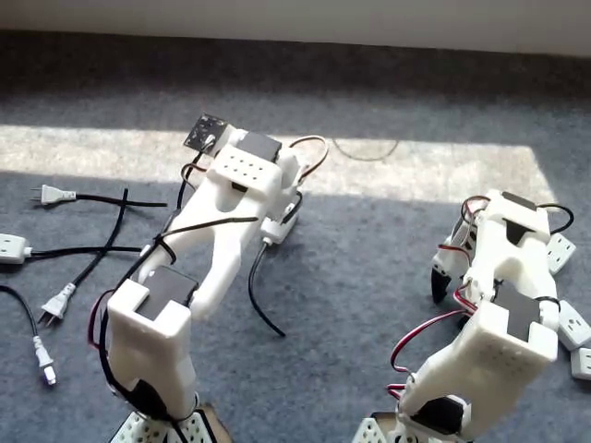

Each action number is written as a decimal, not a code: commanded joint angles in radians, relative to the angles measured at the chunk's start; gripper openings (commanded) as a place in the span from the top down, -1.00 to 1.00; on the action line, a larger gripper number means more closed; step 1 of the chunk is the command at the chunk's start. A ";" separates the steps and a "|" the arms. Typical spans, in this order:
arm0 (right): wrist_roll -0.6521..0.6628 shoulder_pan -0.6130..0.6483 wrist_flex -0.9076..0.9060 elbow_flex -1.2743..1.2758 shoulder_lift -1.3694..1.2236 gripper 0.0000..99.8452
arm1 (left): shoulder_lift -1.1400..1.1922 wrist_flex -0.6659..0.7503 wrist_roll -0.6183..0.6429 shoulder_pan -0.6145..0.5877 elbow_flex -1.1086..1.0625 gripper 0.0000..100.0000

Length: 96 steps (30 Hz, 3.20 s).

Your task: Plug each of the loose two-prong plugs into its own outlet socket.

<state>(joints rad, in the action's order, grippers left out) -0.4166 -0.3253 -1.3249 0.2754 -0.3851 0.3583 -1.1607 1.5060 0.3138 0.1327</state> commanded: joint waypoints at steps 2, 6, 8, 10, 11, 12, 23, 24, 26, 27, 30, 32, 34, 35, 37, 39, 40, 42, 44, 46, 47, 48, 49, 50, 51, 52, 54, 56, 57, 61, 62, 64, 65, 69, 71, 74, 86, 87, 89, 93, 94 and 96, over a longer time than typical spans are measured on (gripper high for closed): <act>-0.014 0.015 0.028 0.004 0.007 0.60 | -0.062 -0.014 0.006 0.015 0.039 0.99; -0.014 0.015 0.028 0.004 0.007 0.60 | -0.124 -0.049 0.006 0.015 0.048 0.99; -0.014 0.015 0.028 0.004 0.007 0.60 | -0.177 -0.052 0.006 0.015 0.042 0.99; -0.014 0.015 0.028 0.004 0.007 0.60 | -0.231 -0.057 0.006 0.016 0.039 0.99; -0.014 0.015 0.028 0.004 0.007 0.60 | -0.252 -0.072 0.006 0.018 0.039 0.99; -0.014 0.015 0.028 0.004 0.007 0.60 | -0.271 -0.087 0.006 0.021 0.039 0.99; -0.014 0.015 0.028 0.004 0.007 0.60 | -0.039 -0.017 0.006 0.036 0.047 0.99; -0.014 0.015 0.028 0.004 0.007 0.60 | -0.018 -0.006 0.006 0.039 0.048 0.99; -0.014 0.015 0.028 0.004 0.005 0.60 | -0.010 -0.002 0.006 0.056 0.048 0.99; -0.014 0.015 0.028 0.004 0.005 0.60 | -0.012 -0.002 0.006 0.067 0.048 0.99; -0.014 0.015 0.028 0.004 0.005 0.60 | -0.025 -0.003 0.006 0.082 0.044 0.99; -0.014 0.015 0.028 0.004 0.005 0.60 | -0.028 -0.003 0.006 0.087 0.041 0.99; -0.014 0.015 0.028 0.004 0.005 0.60 | -0.028 -0.003 0.006 0.082 0.039 0.99; -0.014 0.015 0.028 0.004 0.005 0.60 | -0.027 -0.003 0.006 0.081 0.039 0.99; -0.014 0.015 0.028 0.004 0.005 0.60 | -0.025 -0.003 0.006 0.081 0.038 0.99; -0.014 0.015 0.028 0.004 0.005 0.60 | -0.025 0.003 0.006 0.081 0.012 0.99; -0.014 0.015 0.028 0.004 0.005 0.60 | -0.025 0.005 0.006 0.081 -0.007 0.99; -0.014 0.015 0.028 0.004 0.005 0.60 | -0.024 0.006 0.006 0.081 -0.036 0.99; -0.014 0.015 0.028 0.004 0.005 0.60 | -0.018 0.034 0.006 0.081 -0.061 0.99; -0.012 0.015 0.028 0.005 0.005 0.60 | 0.013 0.063 0.006 0.081 -0.067 0.99; -0.012 0.015 0.028 0.005 0.005 0.60 | 0.038 0.077 0.006 0.081 -0.067 0.99; -0.011 0.015 0.028 0.005 0.005 0.60 | 0.065 0.084 0.006 0.082 -0.065 0.99; -0.009 0.015 0.028 0.005 0.005 0.60 | 0.087 0.089 0.005 0.085 -0.058 0.99; -0.009 0.015 0.028 0.005 0.005 0.60 | 0.113 0.081 0.005 0.088 -0.039 0.99; -0.009 0.013 0.028 0.005 0.005 0.60 | 0.136 0.064 0.005 0.093 -0.019 0.99; -0.008 0.013 0.028 0.005 0.005 0.60 | 0.151 0.043 0.005 0.102 0.001 0.99; -0.008 0.013 0.028 0.005 0.005 0.60 | 0.179 -0.006 0.003 0.122 0.042 0.99; -0.008 0.013 0.028 0.005 0.005 0.60 | 0.196 -0.046 0.003 0.153 0.070 0.99; -0.008 0.013 0.028 0.005 0.005 0.60 | 0.202 -0.058 0.003 0.166 0.074 0.99; -0.008 0.013 0.028 0.005 0.005 0.60 | 0.223 -0.068 0.003 0.220 0.070 0.99; -0.008 0.013 0.028 0.005 0.005 0.60 | 0.229 -0.068 0.003 0.232 0.070 0.99; -0.008 0.013 0.028 0.005 0.005 0.60 | 0.246 -0.071 0.003 0.252 0.070 0.99; -0.008 0.013 0.028 0.005 0.005 0.60 | 0.255 -0.083 0.003 0.254 0.071 0.99; -0.008 0.012 0.028 0.004 0.005 0.60 | 0.277 -0.101 0.003 0.205 0.077 0.99; -0.008 0.012 0.028 0.004 0.005 0.60 | 0.277 -0.103 0.003 0.170 0.079 0.99; -0.008 0.012 0.028 0.004 0.004 0.60 | 0.272 -0.103 0.002 0.156 0.082 0.99; -0.012 0.013 0.028 0.002 0.004 0.60 | -0.097 -0.275 -0.110 0.174 0.205 0.99; -0.012 0.013 0.028 0.002 0.004 0.60 | -0.133 -0.273 -0.137 0.179 0.209 0.99; -0.012 0.013 0.028 0.002 0.004 0.60 | -0.194 -0.273 -0.198 0.182 0.214 0.99; -0.014 0.013 0.042 0.004 0.004 0.60 | -0.288 -0.279 -0.445 0.173 0.203 0.99; -0.014 0.013 0.042 0.002 0.004 0.60 | -0.300 -0.281 -0.549 0.171 0.203 0.99; -0.014 0.013 0.042 0.002 0.004 0.60 | -0.312 -0.285 -0.773 0.148 0.202 0.99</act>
<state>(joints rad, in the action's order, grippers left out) -0.4166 -0.3222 -1.3172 0.2754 -0.3851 0.1266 -1.4339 1.1147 0.4994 0.3061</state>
